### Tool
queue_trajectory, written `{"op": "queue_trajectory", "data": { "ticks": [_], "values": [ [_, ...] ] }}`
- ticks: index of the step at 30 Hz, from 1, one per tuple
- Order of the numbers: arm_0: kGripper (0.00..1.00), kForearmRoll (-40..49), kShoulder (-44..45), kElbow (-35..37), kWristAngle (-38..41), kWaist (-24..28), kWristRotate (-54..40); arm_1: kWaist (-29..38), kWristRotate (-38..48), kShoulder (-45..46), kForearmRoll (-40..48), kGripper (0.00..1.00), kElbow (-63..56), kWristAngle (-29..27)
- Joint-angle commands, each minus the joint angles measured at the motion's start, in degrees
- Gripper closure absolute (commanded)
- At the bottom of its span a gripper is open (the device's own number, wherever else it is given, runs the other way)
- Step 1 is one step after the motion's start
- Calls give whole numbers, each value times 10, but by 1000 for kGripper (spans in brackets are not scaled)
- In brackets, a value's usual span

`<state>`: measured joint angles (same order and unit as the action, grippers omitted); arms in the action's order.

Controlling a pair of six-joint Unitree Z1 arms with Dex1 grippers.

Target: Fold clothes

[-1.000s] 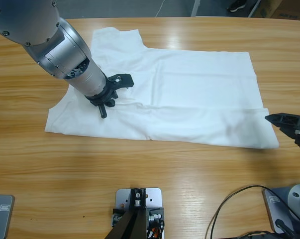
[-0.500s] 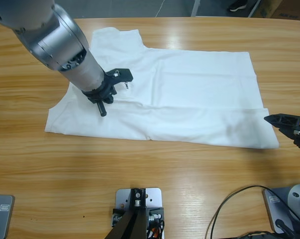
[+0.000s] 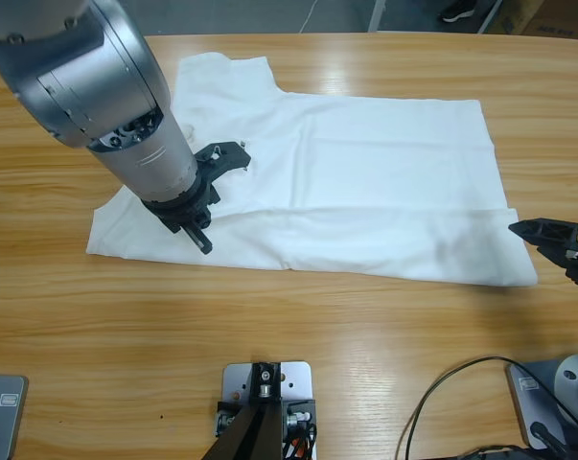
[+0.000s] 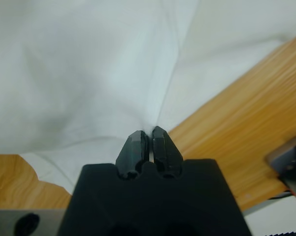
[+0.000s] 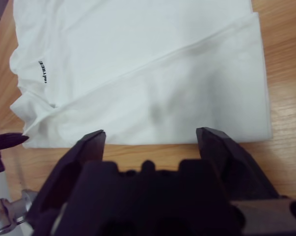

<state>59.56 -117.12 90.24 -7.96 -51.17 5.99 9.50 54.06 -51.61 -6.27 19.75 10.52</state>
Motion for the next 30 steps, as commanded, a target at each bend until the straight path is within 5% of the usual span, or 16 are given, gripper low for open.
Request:
{"op": "queue_trajectory", "data": {
  "ticks": [1, 21, 22, 23, 25, 28, 30],
  "values": [
    [1000, 56, -37, 73, 24, -13, 39, 7, -5, -6, 8, 243, -24, -3],
    [973, 112, -101, 119, 54, -49, 67, 7, -4, 6, 13, 243, -29, -3],
    [876, 112, -105, 125, 50, -49, 68, 7, -4, 8, 13, 243, -29, -3],
    [605, 112, -106, 130, 44, -49, 71, 7, -4, 8, 13, 242, -30, -2],
    [312, 111, -101, 140, 30, -49, 80, 7, -4, 9, 13, 239, -30, -3],
    [128, 106, -79, 153, 29, -51, 94, 7, -4, 9, 13, 239, -30, -3],
    [118, 104, -56, 151, 35, -53, 116, 7, -4, 8, 13, 239, -30, -4]
  ]
}}
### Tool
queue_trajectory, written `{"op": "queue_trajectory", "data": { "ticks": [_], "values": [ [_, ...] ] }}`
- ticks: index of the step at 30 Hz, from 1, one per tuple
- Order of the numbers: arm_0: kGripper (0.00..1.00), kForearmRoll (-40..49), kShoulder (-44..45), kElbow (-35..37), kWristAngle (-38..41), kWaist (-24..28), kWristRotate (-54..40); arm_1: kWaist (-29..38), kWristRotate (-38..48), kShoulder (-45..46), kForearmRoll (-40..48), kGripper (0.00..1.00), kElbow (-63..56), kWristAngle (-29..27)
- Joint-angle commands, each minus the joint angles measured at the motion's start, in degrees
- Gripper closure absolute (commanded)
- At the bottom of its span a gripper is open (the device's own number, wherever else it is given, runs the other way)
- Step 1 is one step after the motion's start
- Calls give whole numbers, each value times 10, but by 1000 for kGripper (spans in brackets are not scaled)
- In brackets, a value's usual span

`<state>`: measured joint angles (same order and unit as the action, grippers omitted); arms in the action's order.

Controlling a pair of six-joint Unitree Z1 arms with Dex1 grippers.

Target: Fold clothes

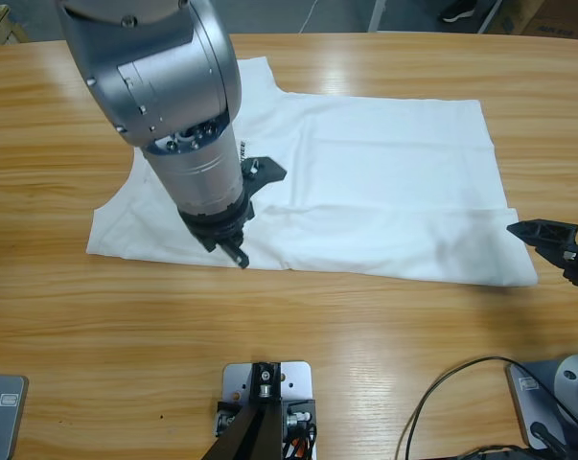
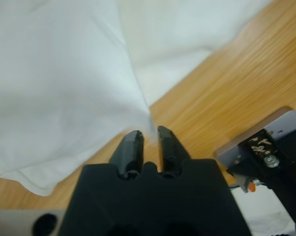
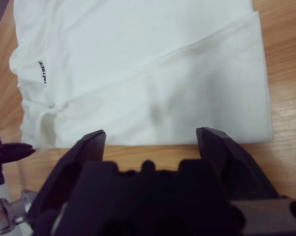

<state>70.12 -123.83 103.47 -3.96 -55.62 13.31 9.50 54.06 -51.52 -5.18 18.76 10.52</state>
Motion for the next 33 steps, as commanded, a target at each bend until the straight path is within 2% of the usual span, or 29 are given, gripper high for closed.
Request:
{"op": "queue_trajectory", "data": {
  "ticks": [1, 4, 6, 8, 10, 14, 17, 23, 26, 33],
  "values": [
    [115, -2, 24, 14, 0, -8, 55, 7, -4, 7, 3, 239, -20, -4],
    [131, -12, 77, -29, 2, 0, 145, 7, -4, 5, 4, 235, -20, -4],
    [401, -56, 135, -109, 3, 20, 162, 7, -4, 5, 4, 237, -20, -6],
    [504, -122, 205, -221, 25, 61, 163, 7, -4, 6, 4, 235, -20, -5],
    [510, -175, 264, -314, 42, 112, 142, 7, -5, 6, 4, 234, -20, -4],
    [510, -299, 313, -430, 123, 230, 115, 28, -45, -21, 4, 225, -15, -10],
    [510, -373, 305, -467, 186, 298, 107, 41, -45, -43, 4, 225, -11, -13],
    [510, -436, 252, -489, 255, 376, 40, 41, -48, -89, 4, 220, -2, -22],
    [510, -440, 224, -488, 264, 394, 20, 41, -51, -109, 5, 220, 3, -25],
    [510, -462, 177, -511, 261, 395, 5, 42, -51, -115, 4, 220, 6, -27]
  ]
}}
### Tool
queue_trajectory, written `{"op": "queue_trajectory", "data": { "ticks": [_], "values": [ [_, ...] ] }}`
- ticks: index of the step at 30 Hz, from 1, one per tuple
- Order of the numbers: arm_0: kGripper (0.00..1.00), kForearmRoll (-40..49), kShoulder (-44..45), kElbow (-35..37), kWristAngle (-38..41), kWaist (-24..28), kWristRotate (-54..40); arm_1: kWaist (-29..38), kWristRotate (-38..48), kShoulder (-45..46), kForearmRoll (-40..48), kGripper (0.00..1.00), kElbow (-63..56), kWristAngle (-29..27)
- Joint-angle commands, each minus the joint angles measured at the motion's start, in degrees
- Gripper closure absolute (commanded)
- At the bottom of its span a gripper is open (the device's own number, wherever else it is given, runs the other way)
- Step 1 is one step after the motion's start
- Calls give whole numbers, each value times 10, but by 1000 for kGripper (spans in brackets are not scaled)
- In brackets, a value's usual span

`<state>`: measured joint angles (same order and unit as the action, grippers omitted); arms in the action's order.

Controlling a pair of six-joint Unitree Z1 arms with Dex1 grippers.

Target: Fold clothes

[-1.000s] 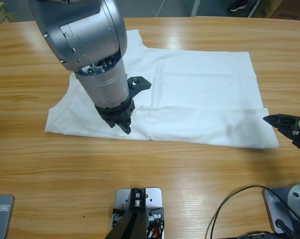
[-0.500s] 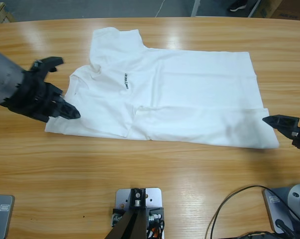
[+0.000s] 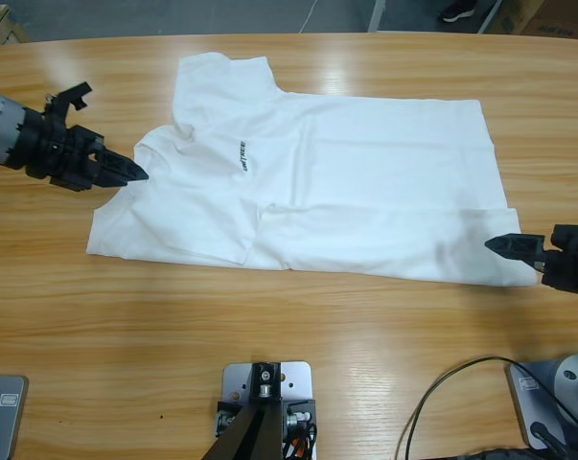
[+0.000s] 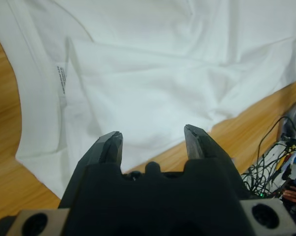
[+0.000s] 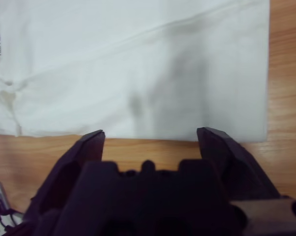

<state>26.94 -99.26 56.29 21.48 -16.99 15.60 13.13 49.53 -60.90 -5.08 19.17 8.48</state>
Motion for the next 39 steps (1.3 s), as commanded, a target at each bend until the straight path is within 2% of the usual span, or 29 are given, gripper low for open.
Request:
{"op": "queue_trajectory", "data": {
  "ticks": [1, 20, 32, 39],
  "values": [
    [509, -36, -74, -45, 5, 9, -18, 6, -6, -21, 3, 220, 2, -7],
    [506, -49, -83, -55, -21, -1, -36, 6, -5, -22, 3, 223, 1, -6],
    [501, -57, -79, -38, -4, -19, 1, 5, -5, -23, 3, 224, 1, -8],
    [501, -99, -85, -42, 6, -38, 40, 6, -5, -21, 3, 224, 1, -8]
  ]
}}
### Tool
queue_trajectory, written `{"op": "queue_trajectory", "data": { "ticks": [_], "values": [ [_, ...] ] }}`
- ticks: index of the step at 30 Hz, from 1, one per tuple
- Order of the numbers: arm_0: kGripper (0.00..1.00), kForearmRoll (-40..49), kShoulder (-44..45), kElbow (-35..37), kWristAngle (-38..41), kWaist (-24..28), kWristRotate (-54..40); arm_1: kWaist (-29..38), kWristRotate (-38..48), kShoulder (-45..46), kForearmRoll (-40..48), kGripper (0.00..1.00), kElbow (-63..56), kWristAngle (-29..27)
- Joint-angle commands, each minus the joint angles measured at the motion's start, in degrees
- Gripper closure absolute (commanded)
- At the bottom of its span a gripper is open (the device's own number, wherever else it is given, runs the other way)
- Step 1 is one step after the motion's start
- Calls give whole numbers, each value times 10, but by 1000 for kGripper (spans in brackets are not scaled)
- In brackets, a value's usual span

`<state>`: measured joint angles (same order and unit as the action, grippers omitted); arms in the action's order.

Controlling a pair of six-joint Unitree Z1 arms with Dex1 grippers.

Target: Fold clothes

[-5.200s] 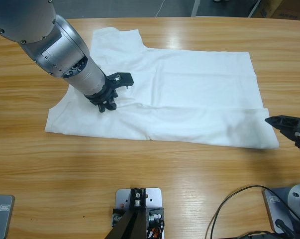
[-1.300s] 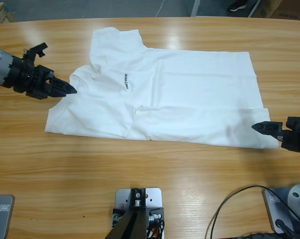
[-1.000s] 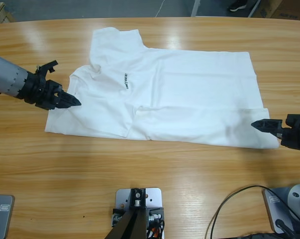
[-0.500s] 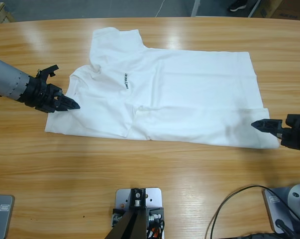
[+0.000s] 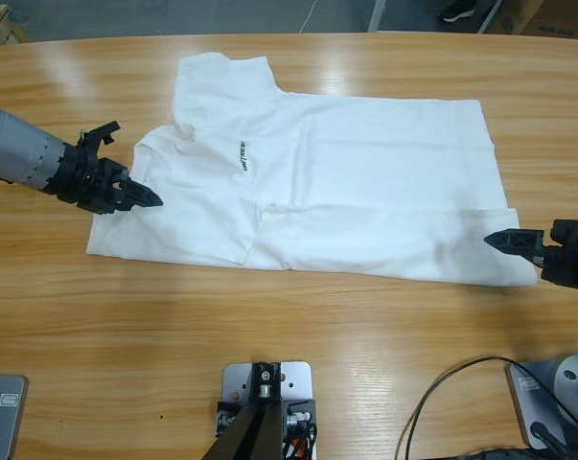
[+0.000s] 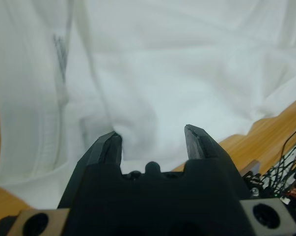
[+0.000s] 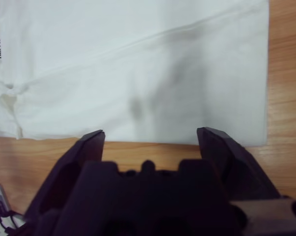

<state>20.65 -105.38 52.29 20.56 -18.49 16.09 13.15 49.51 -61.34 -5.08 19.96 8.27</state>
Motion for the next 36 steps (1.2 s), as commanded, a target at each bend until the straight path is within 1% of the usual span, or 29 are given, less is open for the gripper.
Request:
{"op": "queue_trajectory", "data": {
  "ticks": [1, 8, 13, 19, 22, 24, 27, 29, 30, 32, 33, 36],
  "values": [
    [501, -39, -23, -3, 17, -23, 39, 5, -5, -16, 3, 224, -7, -6],
    [510, -37, -16, 14, 29, -24, 100, 5, -5, -17, 3, 225, -7, -7],
    [510, -35, -25, 28, 35, -35, 120, 5, -5, -18, 3, 224, -7, -8],
    [510, -35, -33, 25, 39, -37, 140, 5, -5, -19, 4, 225, -8, -8],
    [508, 5, -27, 34, 42, -37, 163, 5, -5, -19, 4, 224, -8, -7],
    [486, 41, -15, 37, 51, -37, 201, 5, -5, -18, 4, 223, -8, -8],
    [472, 86, 19, 36, 47, -43, 223, 5, -5, -18, 4, 223, -8, -8],
    [427, 118, 52, 37, 24, -46, 242, 5, -5, -18, 4, 222, -8, -8],
    [301, 144, 76, 42, 6, -47, 250, 5, -5, -17, 4, 224, -8, -8],
    [20, 205, 111, 63, -41, -49, 252, 5, -5, -16, 4, 223, -8, -7],
    [0, 228, 125, 72, -61, -49, 251, 5, -5, -15, 4, 222, -8, -7],
    [0, 264, 145, 86, -92, -49, 250, 6, -5, -14, 4, 220, -9, -7]
  ]
}}
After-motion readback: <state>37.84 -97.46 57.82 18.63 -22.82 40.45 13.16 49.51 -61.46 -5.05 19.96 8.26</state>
